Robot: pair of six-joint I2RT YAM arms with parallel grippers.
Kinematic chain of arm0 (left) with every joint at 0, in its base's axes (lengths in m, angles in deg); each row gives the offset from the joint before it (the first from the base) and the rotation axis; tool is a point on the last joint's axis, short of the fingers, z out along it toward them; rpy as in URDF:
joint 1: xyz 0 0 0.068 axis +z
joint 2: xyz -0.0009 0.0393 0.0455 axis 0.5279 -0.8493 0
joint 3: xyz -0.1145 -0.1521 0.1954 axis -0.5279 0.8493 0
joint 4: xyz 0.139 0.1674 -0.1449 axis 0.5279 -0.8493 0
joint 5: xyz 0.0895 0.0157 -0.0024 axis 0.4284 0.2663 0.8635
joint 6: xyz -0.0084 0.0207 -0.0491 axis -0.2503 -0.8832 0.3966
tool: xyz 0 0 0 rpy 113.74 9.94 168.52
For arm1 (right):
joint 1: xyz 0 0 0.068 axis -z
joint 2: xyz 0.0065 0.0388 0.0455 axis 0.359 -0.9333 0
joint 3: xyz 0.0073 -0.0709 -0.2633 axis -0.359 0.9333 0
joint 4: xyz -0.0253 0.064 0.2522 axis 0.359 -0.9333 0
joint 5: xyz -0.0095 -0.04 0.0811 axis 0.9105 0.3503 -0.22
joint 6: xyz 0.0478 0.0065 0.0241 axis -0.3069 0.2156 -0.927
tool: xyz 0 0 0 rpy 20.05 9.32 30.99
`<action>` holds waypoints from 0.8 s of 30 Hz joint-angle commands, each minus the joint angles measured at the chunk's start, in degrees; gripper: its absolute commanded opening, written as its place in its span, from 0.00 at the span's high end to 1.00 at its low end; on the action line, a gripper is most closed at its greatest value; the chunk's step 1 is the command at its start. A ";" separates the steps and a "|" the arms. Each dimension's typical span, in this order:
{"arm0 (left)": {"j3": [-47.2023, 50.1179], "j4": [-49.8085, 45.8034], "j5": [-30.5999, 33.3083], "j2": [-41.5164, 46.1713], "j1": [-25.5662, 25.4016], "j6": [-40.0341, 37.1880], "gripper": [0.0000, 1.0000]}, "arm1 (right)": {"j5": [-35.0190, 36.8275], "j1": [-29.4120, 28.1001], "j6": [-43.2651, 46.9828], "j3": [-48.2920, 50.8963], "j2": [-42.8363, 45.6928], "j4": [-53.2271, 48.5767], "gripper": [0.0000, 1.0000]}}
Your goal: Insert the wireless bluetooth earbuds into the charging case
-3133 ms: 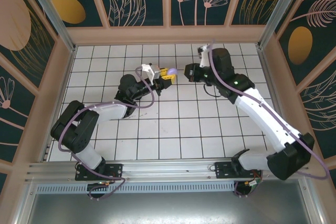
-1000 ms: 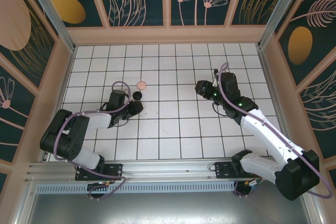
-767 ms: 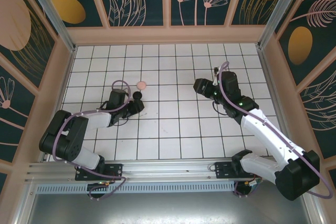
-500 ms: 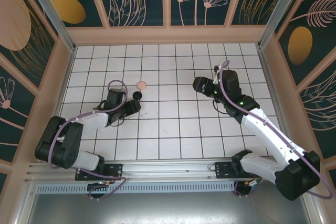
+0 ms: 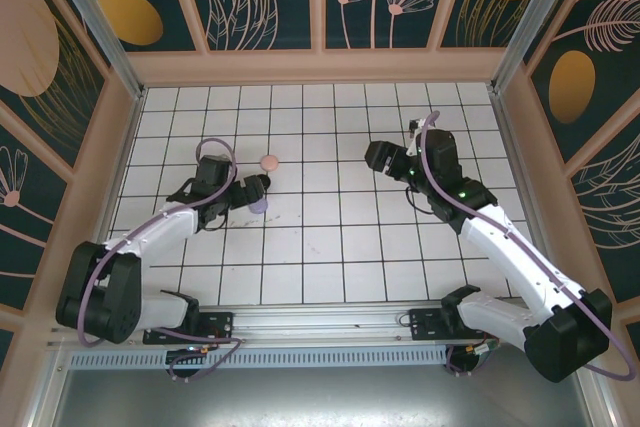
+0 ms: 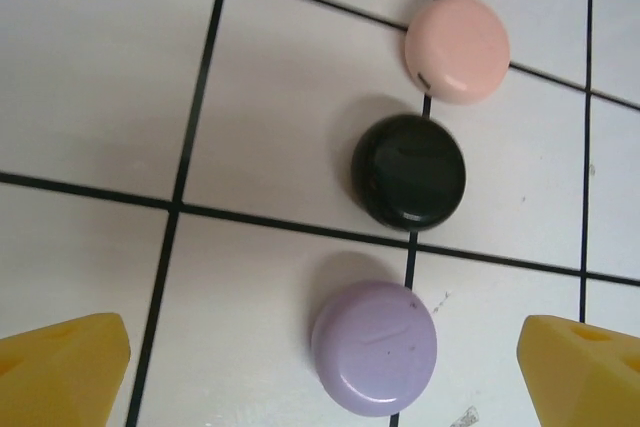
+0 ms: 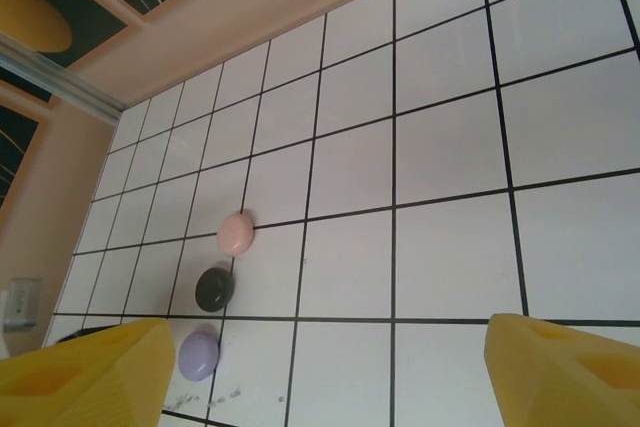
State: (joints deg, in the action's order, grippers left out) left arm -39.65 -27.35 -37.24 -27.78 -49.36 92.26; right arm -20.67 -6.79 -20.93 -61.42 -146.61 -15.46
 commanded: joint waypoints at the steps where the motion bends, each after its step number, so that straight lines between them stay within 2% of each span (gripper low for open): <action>1: -3.85 -4.96 4.89 2.32 0.39 -2.75 0.01 | 1.95 0.15 1.71 -3.01 0.46 -2.05 0.16; 9: -9.54 -7.34 11.74 5.75 0.36 -6.67 0.01 | 3.14 1.35 3.11 -4.02 0.64 -2.43 0.10; 13: -10.65 -3.42 15.65 7.53 0.36 -9.51 0.01 | 9.17 1.89 5.18 -5.54 -0.27 -2.93 0.09; 16: -9.05 3.75 18.73 9.88 0.39 -13.94 0.01 | 15.13 3.15 8.31 -6.87 -1.89 -3.03 0.07; 19: -4.85 14.47 21.10 13.71 0.36 -19.83 0.01 | 20.03 6.77 10.31 -7.74 -3.81 -1.89 0.03; 24: 3.98 31.29 21.04 18.67 0.36 -33.09 0.01 | 28.99 13.09 13.64 -1.19 -4.73 11.55 0.01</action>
State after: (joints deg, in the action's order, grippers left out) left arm -39.17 -9.19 -18.09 -10.60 -49.36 69.09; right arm -0.01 3.96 -11.09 -65.88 -150.98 -13.00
